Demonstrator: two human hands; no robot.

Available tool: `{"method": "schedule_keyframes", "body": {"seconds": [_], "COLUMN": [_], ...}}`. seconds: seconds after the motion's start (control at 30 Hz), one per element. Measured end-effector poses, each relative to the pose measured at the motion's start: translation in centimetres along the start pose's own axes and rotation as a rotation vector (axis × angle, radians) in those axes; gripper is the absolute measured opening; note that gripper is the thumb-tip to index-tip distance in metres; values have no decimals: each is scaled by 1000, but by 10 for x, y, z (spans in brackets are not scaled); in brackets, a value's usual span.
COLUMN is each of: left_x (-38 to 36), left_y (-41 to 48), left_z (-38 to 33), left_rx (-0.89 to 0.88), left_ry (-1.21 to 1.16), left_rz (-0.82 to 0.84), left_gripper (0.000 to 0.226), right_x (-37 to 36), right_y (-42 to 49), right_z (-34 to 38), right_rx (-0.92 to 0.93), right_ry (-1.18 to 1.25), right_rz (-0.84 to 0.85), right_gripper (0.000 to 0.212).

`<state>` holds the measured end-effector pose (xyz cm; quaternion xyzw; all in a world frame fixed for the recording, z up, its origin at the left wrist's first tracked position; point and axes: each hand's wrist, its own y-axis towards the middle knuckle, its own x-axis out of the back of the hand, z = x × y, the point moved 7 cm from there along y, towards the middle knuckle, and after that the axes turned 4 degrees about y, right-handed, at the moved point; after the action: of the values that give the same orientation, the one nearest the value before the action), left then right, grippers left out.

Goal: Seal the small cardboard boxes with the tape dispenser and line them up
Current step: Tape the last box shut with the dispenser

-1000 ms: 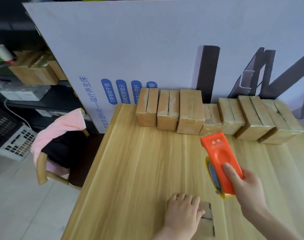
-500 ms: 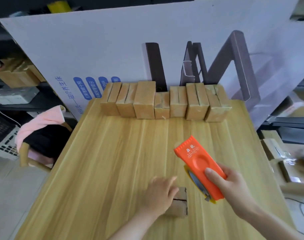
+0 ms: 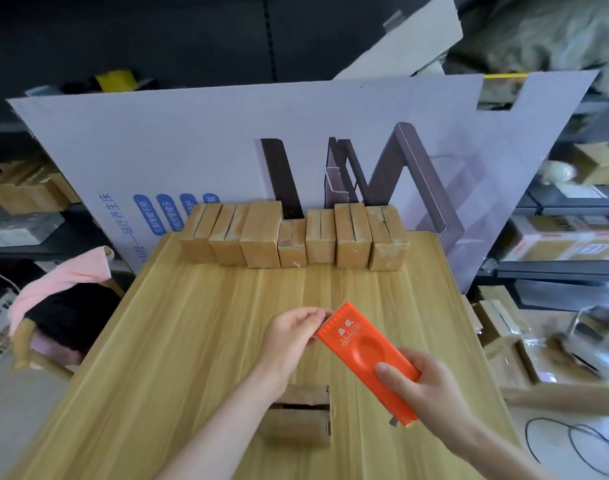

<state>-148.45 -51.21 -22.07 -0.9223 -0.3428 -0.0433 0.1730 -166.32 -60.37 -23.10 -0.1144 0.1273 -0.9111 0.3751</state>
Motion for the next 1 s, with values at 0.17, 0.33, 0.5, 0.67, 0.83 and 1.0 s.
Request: {"method": "schedule_keyframes", "body": {"seconds": [0.17, 0.33, 0.5, 0.67, 0.83, 1.0], "left_x": [14, 29, 45, 64, 88, 98], "left_y": [-2, -3, -2, 3, 19, 25], "left_z": [2, 4, 6, 12, 24, 49], "left_rx": [77, 48, 70, 82, 101, 170], "left_ry": [-36, 54, 72, 112, 204, 191], "left_rz": [9, 15, 36, 71, -90, -170], "left_gripper": [12, 9, 7, 8, 26, 39], "right_x": [-7, -19, -34, -52, -80, -100], "right_y": [-8, -14, -18, -18, -12, -4], "right_z": [9, 13, 21, 31, 38, 43], "right_rx": [26, 48, 74, 86, 47, 31], "right_ry": [-45, -115, -220, -294, -375, -627], "right_rz": [6, 15, 17, 19, 29, 32], "right_gripper": [9, 9, 14, 15, 26, 38]}}
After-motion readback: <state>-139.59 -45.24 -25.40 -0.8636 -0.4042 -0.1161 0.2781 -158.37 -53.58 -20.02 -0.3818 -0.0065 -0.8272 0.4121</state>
